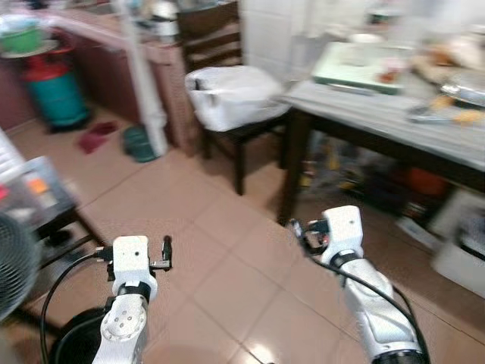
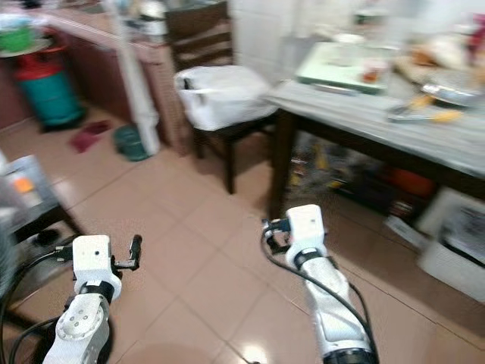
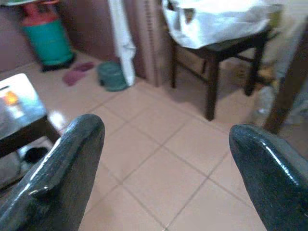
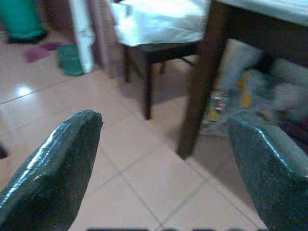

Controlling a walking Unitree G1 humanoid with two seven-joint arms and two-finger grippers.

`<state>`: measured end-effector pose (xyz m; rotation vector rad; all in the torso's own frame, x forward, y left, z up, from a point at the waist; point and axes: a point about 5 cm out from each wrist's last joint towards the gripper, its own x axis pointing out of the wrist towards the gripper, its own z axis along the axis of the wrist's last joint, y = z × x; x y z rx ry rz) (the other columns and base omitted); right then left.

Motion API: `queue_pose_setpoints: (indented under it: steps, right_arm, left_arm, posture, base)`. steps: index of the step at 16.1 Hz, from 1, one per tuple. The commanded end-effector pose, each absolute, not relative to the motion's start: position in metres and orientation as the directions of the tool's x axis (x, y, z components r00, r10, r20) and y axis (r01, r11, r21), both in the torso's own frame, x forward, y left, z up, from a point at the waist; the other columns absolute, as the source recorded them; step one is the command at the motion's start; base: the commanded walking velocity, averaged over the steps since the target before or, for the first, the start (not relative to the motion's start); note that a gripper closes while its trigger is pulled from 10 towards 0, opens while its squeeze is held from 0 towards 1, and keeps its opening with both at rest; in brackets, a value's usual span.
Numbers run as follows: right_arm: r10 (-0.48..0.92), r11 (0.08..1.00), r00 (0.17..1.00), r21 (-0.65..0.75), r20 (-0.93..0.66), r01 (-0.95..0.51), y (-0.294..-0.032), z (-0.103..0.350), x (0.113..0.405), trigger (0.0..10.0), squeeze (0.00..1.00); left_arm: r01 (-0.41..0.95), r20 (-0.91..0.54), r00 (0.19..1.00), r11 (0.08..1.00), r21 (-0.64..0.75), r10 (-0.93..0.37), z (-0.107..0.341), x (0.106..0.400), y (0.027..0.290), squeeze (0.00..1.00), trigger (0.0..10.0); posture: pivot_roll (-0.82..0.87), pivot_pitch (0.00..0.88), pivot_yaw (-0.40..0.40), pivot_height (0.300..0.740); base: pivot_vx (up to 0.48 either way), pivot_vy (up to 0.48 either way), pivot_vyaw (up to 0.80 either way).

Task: Setting the table

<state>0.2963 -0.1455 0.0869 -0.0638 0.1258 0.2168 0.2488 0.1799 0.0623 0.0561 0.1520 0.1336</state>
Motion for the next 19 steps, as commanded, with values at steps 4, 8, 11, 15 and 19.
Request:
queue_pose_setpoints:
  steps: [4, 8, 11, 15, 19]
  right_arm:
    - [0.211, 0.976, 0.97, -0.033, -0.121, -0.217, -0.143, 0.089, 0.294, 10.0, 0.0]
    - [0.197, 0.979, 0.975, -0.036, -0.101, -0.201, -0.145, 0.095, 0.291, 10.0, 0.0]
    - [0.2, 0.979, 0.978, -0.037, -0.066, -0.203, -0.143, 0.107, 0.293, 10.0, 0.0]
    - [0.17, 0.983, 0.985, -0.061, -0.035, -0.172, -0.146, 0.116, 0.291, 10.0, 0.0]
    - [0.171, 0.983, 0.985, -0.068, -0.029, -0.173, -0.148, 0.119, 0.287, 10.0, 0.0]
  left_arm:
    - [-0.135, -0.129, 0.981, 0.988, 0.078, 0.145, 0.066, 0.249, 0.186, 0.0, 10.0]
    - [-0.137, -0.123, 0.982, 0.988, 0.074, 0.145, 0.068, 0.251, 0.19, 0.0, 10.0]
    - [-0.15, -0.097, 0.983, 0.986, 0.075, 0.157, 0.076, 0.255, 0.197, 0.0, 10.0]
    - [-0.144, -0.09, 0.985, 0.987, 0.07, 0.15, 0.077, 0.253, 0.195, 0.0, 10.0]
    - [-0.12, -0.098, 0.987, 0.991, 0.061, 0.126, 0.075, 0.249, 0.189, 0.0, 10.0]
  posture:
    - [-0.2, 0.09, 0.073, 0.74]
    - [-0.21, 0.09, 0.073, 0.74]
    - [-0.21, 0.092, 0.072, 0.74]
    - [-0.22, 0.098, 0.082, 0.74]
    - [-0.23, 0.105, 0.087, 0.74]
  base:
    - [0.0, 0.0, -0.77]
    - [0.0, 0.0, -0.77]
    - [0.0, 0.0, -0.77]
    - [0.0, 0.0, -0.77]
    - [0.0, 0.0, -0.77]
